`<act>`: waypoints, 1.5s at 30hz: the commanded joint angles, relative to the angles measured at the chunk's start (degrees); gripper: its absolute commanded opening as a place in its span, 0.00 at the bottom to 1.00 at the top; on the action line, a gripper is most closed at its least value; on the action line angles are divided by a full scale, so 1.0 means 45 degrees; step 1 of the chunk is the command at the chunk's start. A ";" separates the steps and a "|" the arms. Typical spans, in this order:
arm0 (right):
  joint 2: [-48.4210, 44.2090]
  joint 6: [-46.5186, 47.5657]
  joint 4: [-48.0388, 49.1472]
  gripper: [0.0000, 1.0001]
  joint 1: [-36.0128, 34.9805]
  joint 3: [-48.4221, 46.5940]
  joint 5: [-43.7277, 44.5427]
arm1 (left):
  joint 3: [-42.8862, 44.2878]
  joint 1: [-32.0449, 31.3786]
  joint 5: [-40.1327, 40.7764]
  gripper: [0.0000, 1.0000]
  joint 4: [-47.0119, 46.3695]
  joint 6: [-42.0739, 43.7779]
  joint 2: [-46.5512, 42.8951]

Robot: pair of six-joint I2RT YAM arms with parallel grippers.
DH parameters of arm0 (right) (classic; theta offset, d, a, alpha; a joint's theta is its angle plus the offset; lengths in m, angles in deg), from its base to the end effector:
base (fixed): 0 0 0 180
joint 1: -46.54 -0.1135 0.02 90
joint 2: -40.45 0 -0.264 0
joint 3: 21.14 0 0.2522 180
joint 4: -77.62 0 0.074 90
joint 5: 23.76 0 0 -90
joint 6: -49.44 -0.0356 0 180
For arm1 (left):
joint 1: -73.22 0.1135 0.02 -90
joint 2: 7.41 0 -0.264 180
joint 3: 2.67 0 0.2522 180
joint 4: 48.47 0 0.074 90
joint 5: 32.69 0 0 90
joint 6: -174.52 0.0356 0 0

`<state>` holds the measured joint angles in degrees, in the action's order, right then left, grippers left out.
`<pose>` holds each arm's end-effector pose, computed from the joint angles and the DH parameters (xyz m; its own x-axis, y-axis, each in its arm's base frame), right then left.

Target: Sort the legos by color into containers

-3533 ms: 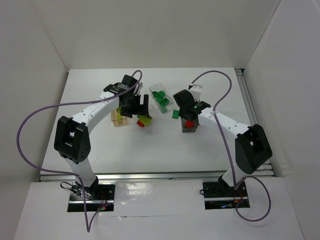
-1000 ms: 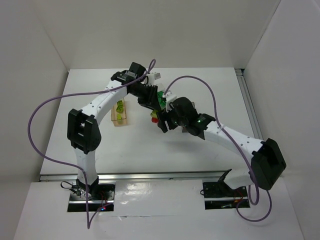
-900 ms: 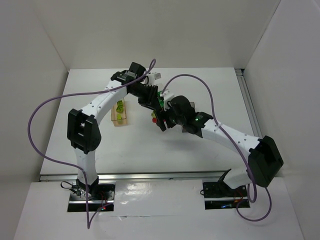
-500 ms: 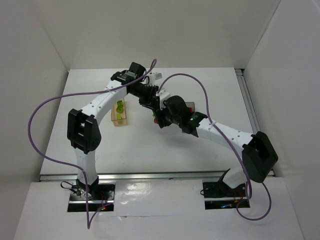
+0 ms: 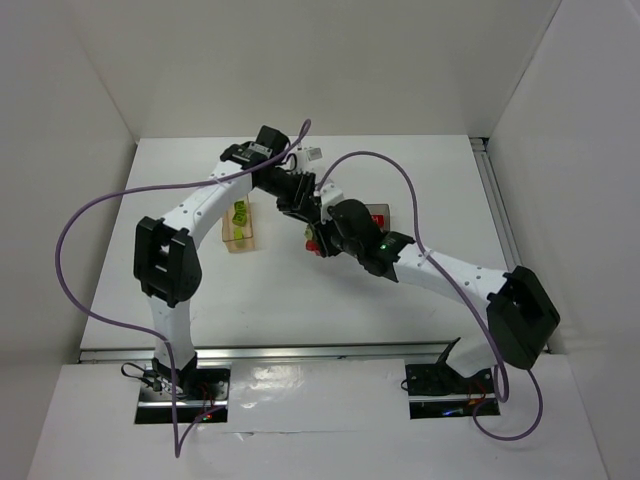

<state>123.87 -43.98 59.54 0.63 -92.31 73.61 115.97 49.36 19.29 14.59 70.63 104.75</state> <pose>0.2333 0.2342 0.2671 -0.3886 -0.3161 -0.8655 -0.6132 0.7898 -0.0132 0.3811 -0.1925 0.3013 -0.8920 0.1877 -0.4113 0.4273 0.6472 -0.6313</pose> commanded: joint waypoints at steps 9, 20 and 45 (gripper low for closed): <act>-0.1408 -0.1114 0.0178 0.00 -0.0149 0.1175 0.0646 | -0.0903 0.2526 0.0634 0.00 -0.1502 -0.1816 -0.0587; -0.1038 -0.1115 0.0178 0.00 -0.0149 0.0785 0.0646 | -0.1645 0.2704 1.0531 0.00 -0.0057 -0.2849 -0.0843; 0.3354 -0.2167 -0.2709 0.06 -0.0149 -0.3680 0.0878 | -0.2467 0.1473 0.8095 0.84 -0.0838 -0.1756 -0.2502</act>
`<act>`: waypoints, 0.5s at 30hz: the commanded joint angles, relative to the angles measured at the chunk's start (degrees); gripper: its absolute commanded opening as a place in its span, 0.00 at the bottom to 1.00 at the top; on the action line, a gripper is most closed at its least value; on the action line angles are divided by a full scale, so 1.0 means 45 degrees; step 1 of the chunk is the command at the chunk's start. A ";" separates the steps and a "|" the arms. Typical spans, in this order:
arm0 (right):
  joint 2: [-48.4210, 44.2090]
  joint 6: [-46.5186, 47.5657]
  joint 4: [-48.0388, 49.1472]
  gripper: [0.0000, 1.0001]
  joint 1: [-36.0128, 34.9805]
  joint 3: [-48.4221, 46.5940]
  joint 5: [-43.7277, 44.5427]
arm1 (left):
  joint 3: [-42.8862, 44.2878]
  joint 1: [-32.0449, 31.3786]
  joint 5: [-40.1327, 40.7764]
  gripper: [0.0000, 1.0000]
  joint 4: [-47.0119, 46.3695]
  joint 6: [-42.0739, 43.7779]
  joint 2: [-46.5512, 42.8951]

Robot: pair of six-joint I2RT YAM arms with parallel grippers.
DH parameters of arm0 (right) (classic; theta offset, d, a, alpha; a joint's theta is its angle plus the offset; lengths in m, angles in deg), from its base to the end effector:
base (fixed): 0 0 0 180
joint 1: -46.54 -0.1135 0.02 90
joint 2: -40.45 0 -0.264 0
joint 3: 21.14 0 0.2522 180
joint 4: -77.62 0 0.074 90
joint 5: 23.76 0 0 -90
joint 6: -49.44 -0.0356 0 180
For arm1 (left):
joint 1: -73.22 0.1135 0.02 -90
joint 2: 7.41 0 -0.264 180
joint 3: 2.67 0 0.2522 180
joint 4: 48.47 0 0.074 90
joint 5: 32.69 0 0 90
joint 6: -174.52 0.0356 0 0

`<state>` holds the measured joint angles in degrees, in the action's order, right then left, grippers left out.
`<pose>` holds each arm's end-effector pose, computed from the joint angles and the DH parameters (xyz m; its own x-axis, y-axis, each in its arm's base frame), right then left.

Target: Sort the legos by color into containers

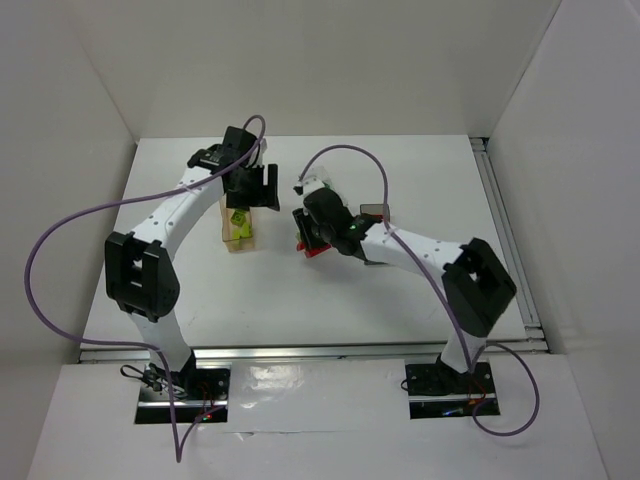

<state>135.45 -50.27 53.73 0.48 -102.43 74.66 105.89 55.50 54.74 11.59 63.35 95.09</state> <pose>0.2637 0.2661 0.2501 -0.5239 -0.3032 -0.7960 -0.5513 0.8330 0.0456 0.3732 -0.1209 0.3092 -0.8375 -0.1111 -0.5350 0.0286 0.9688 -0.2461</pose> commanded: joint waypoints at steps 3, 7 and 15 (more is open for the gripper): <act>0.1643 -0.1414 -0.2085 0.34 -0.0115 -0.2299 0.1271 | -0.0228 0.0226 0.0648 0.90 0.0119 -0.0257 -0.0473; 0.0591 -0.1571 -0.1130 0.69 -0.0115 -0.1094 0.1837 | -0.0228 0.0226 0.0532 0.95 0.0120 -0.0257 -0.0473; -0.1229 -0.2214 -0.1339 0.62 -0.0115 0.0395 0.2852 | -0.0345 -0.0417 -0.0658 0.88 -0.0133 -0.0529 0.0092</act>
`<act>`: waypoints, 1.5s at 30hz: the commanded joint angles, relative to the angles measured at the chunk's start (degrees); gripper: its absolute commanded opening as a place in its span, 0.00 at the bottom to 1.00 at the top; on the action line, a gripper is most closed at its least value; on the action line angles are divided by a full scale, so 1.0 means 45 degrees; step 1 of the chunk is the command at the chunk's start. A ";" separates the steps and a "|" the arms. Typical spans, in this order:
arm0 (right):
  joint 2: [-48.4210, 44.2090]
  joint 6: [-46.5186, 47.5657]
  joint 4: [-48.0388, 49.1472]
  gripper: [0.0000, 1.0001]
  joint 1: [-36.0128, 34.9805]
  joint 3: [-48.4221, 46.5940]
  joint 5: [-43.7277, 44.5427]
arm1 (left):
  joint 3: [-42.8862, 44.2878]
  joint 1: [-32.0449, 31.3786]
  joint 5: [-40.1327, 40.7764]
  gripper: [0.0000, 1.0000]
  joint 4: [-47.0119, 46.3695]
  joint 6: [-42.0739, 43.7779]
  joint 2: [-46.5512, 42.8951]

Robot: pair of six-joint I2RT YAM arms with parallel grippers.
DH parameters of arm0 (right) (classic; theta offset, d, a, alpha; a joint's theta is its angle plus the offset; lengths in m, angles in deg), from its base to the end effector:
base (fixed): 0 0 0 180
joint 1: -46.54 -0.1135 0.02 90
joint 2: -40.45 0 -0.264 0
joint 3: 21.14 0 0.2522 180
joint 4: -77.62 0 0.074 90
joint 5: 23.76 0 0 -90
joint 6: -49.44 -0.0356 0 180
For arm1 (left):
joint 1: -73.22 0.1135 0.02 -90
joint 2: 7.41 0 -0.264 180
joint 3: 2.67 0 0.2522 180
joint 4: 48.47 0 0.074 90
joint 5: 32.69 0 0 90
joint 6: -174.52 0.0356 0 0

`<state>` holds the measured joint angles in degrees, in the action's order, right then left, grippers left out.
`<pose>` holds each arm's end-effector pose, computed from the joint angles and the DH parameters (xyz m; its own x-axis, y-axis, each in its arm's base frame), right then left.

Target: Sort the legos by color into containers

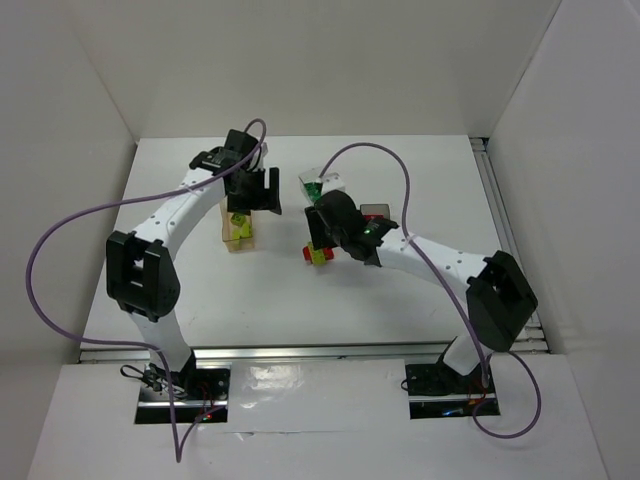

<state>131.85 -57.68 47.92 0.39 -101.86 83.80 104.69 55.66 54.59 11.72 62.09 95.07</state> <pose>0.2547 0.2497 0.2608 -0.5845 -0.2033 -0.7855 -0.3728 0.9272 0.0374 0.3720 -0.1195 0.3026 -0.8494 -0.1309 -0.5112 0.0033 0.9674 -0.2532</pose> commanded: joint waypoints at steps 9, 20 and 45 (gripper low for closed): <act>-0.1753 -0.2931 -0.1456 0.60 0.0469 0.0993 0.2815 | 0.0020 -0.3711 0.0796 0.94 -0.0415 -0.3702 0.0333; -0.5660 -0.3734 -0.2042 0.64 0.2910 0.2515 0.3267 | 0.0741 -0.4925 0.3201 0.87 -0.0085 -0.5756 0.2265; -0.3494 0.2433 0.0574 0.66 0.1763 0.2673 -0.3864 | 0.0215 -0.2603 -0.4304 0.00 -0.1413 0.1112 0.1777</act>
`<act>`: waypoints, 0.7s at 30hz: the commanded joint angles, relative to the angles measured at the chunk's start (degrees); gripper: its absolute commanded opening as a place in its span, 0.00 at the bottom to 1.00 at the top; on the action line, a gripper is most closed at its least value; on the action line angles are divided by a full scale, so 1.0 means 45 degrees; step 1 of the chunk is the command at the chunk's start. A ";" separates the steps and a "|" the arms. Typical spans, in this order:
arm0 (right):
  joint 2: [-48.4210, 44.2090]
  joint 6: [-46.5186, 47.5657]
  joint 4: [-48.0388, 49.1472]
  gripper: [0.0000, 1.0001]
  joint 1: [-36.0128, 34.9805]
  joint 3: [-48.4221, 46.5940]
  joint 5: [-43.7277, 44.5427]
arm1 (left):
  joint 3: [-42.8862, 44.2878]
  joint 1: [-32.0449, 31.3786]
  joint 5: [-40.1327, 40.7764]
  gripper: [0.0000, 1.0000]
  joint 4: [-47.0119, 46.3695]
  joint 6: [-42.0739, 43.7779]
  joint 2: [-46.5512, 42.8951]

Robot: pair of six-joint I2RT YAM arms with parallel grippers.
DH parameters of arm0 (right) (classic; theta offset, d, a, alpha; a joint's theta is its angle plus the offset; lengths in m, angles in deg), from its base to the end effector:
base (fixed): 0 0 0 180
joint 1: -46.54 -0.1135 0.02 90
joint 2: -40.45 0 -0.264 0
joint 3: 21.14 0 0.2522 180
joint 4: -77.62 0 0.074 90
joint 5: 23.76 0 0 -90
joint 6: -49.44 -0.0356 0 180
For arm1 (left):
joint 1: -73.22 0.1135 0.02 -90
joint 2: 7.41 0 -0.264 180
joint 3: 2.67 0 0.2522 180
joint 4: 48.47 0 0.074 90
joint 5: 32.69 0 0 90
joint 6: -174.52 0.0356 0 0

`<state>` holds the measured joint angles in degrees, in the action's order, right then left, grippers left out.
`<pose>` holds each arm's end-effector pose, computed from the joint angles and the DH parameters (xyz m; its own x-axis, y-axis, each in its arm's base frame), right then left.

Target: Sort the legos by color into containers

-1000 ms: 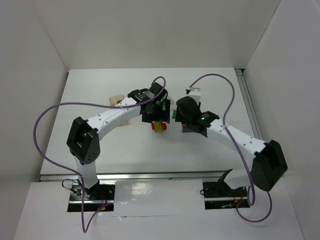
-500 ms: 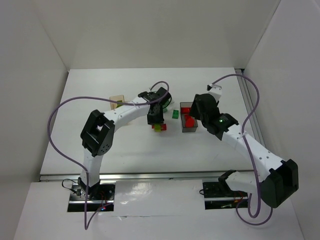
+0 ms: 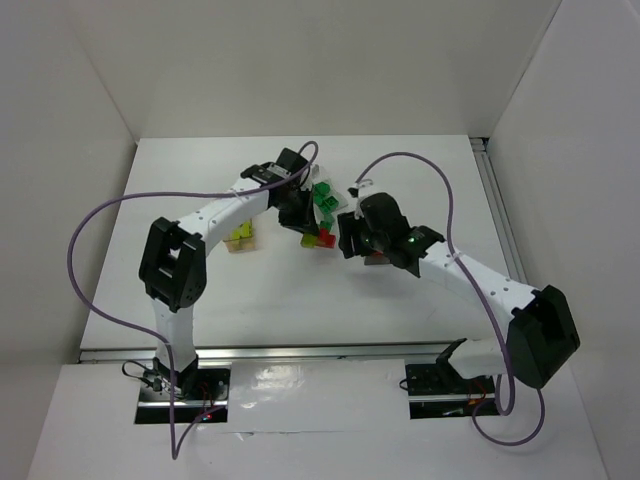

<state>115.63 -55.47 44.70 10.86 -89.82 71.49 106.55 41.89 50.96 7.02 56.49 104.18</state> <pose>0.2355 0.1651 0.2707 -0.6331 -0.1392 -0.7615 -0.3731 0.9168 0.1426 0.3630 -0.2256 0.2559 -0.9049 0.0041 -0.4256 0.1606 0.9293 -0.3327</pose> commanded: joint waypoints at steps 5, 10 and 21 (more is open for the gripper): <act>0.0675 0.2629 0.1541 0.61 -0.1659 -0.0121 0.0196 | 0.0113 0.0615 -0.5054 0.00 0.0157 0.3786 0.0046; 0.1554 0.2631 0.1542 0.61 -0.2032 -0.0511 0.0590 | 0.0115 0.0615 -0.5210 0.00 0.0276 0.4334 0.0046; 0.2219 0.2241 0.1542 0.75 -0.2032 -0.0765 0.1702 | -0.0139 0.0731 -0.5718 0.00 0.0509 0.5076 -0.0482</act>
<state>124.79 -45.42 48.96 1.79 -90.74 76.26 106.33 44.66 28.38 8.62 76.71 104.14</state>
